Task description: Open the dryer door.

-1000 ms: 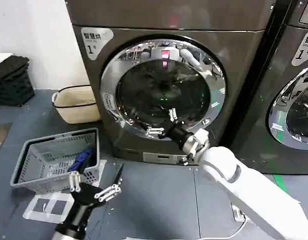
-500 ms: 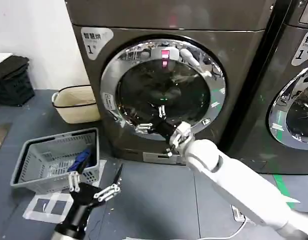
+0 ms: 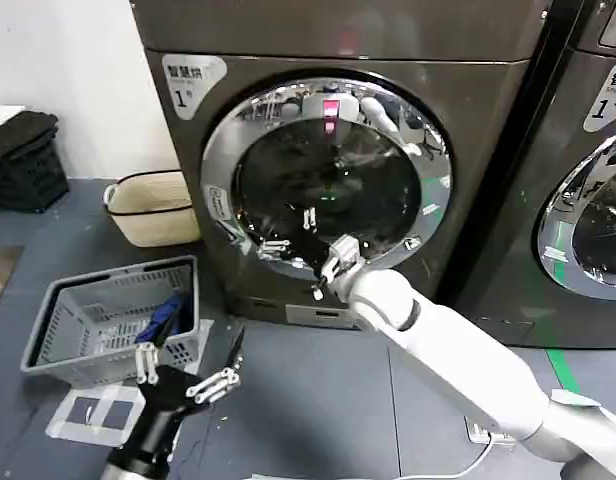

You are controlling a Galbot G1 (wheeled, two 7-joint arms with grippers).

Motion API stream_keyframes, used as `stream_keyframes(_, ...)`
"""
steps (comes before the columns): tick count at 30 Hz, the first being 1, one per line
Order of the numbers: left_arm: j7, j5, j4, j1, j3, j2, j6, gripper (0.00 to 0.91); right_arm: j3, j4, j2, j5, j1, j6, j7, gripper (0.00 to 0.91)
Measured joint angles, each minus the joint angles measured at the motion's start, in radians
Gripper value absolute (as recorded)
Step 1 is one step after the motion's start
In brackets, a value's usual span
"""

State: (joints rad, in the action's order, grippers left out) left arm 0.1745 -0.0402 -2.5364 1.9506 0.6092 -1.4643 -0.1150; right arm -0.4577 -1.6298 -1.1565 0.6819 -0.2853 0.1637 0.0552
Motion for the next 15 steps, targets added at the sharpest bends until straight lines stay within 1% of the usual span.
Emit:
stream_keyframes(9, 0.000, 0.000, -0.001, 0.000, 0.001, 0.000, 0.000, 0.907, -0.021, 0.045, -0.030, 0.014, 0.032, 0.000, -0.033, 0.907)
stream_keyframes(15, 0.000, 0.000, -0.002, 0.001, 0.001, -0.002, 0.000, 0.907, -0.034, 0.075, -0.058, 0.036, 0.053, 0.000, -0.052, 0.907)
